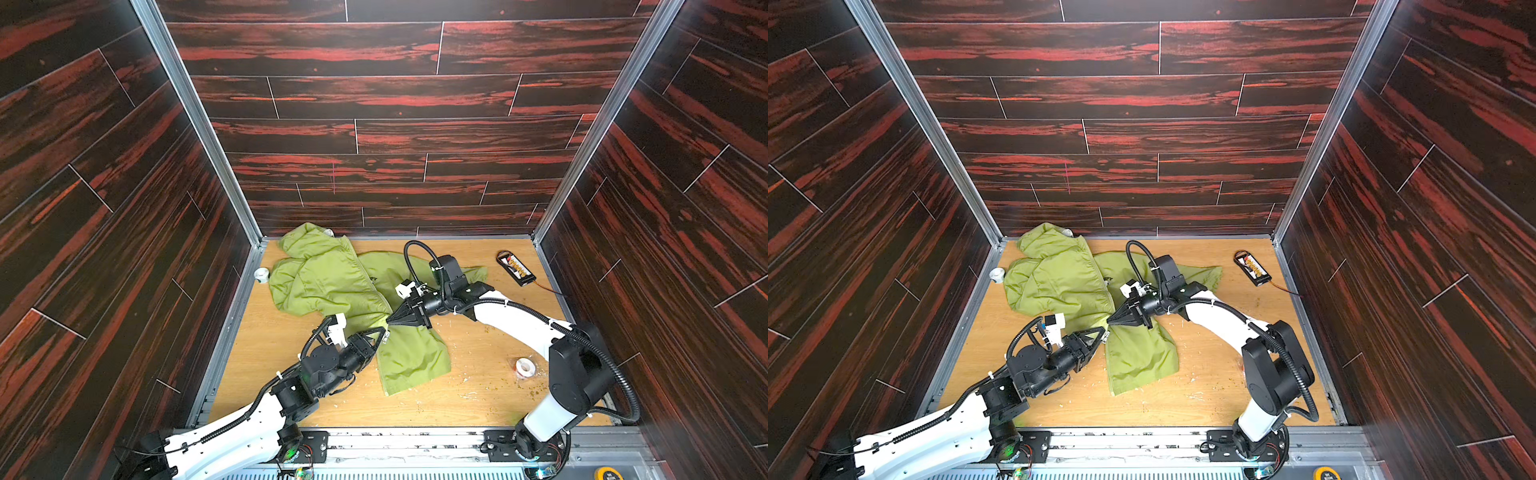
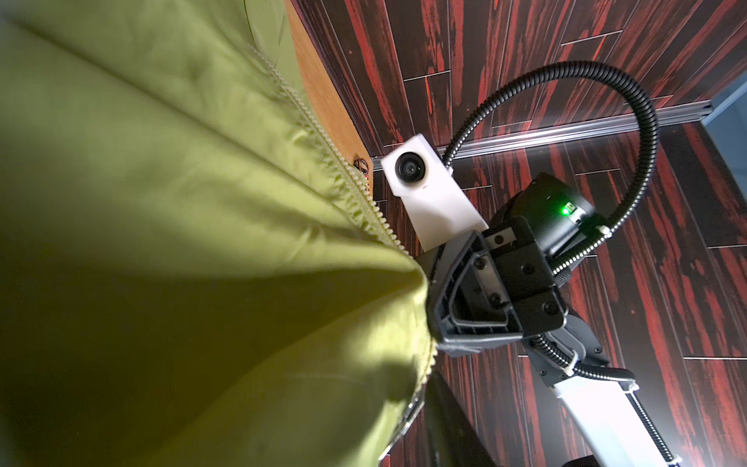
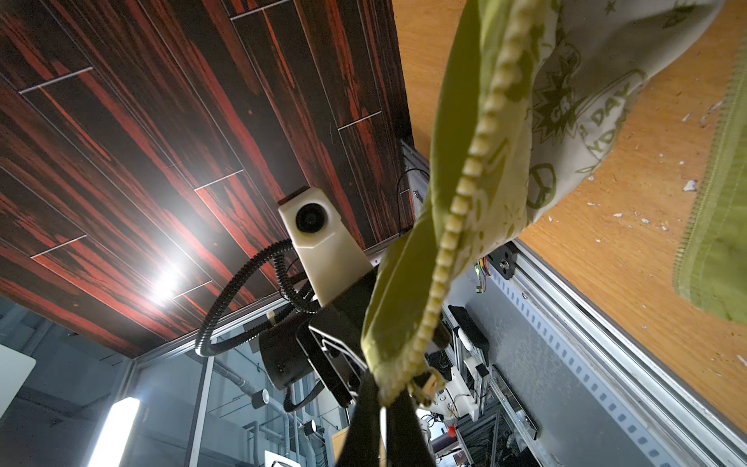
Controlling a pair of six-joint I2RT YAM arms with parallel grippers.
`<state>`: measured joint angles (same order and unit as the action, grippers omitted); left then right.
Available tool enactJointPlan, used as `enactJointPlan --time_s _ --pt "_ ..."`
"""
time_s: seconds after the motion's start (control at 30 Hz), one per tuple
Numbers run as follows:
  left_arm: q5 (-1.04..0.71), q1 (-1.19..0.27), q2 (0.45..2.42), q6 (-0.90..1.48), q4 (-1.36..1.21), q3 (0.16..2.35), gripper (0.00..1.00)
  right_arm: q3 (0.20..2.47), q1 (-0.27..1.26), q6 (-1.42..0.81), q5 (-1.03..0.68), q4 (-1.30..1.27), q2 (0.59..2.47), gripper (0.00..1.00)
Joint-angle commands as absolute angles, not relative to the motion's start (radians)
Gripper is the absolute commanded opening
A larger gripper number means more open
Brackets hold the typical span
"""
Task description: Zip up the jacket
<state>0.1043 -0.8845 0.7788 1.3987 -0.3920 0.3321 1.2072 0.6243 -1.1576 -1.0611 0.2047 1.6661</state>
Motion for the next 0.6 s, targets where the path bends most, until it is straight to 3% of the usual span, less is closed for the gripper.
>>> enactJointPlan --time_s 0.0,0.57 --pt "0.092 -0.878 0.786 1.390 -0.394 0.371 0.35 1.229 0.619 -1.143 -1.063 0.225 1.606 0.00" --pt "0.078 -0.871 0.836 1.393 -0.436 0.380 0.19 1.227 0.612 -1.138 -1.064 0.229 1.605 0.00"
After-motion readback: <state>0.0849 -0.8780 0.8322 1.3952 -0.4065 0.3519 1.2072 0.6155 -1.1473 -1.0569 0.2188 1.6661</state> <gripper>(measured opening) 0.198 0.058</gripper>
